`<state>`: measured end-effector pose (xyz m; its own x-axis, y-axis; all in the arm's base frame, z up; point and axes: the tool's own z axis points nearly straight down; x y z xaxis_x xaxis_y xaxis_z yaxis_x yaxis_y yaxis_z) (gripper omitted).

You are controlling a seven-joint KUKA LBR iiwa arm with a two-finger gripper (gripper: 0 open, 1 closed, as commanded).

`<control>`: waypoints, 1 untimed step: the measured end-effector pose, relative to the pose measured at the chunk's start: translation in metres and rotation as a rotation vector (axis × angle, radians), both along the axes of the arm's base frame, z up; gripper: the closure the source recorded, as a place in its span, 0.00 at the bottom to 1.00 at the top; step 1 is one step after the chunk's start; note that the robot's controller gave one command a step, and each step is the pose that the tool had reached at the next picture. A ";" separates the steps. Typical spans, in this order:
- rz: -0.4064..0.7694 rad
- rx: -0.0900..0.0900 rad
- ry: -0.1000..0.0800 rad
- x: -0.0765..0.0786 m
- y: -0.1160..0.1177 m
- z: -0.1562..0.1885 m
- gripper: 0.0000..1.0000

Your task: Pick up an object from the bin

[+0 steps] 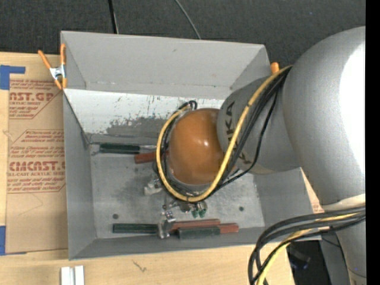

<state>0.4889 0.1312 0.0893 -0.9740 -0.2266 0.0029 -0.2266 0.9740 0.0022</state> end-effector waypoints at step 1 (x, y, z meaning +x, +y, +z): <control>0.239 0.002 -0.012 -0.004 0.053 -0.013 1.00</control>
Offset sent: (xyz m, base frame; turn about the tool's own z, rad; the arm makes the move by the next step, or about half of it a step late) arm 0.0000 0.0000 0.0000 0.0000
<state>0.4851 0.1842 0.0767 -0.8926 -0.4509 -0.0089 -0.4509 0.8926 -0.0004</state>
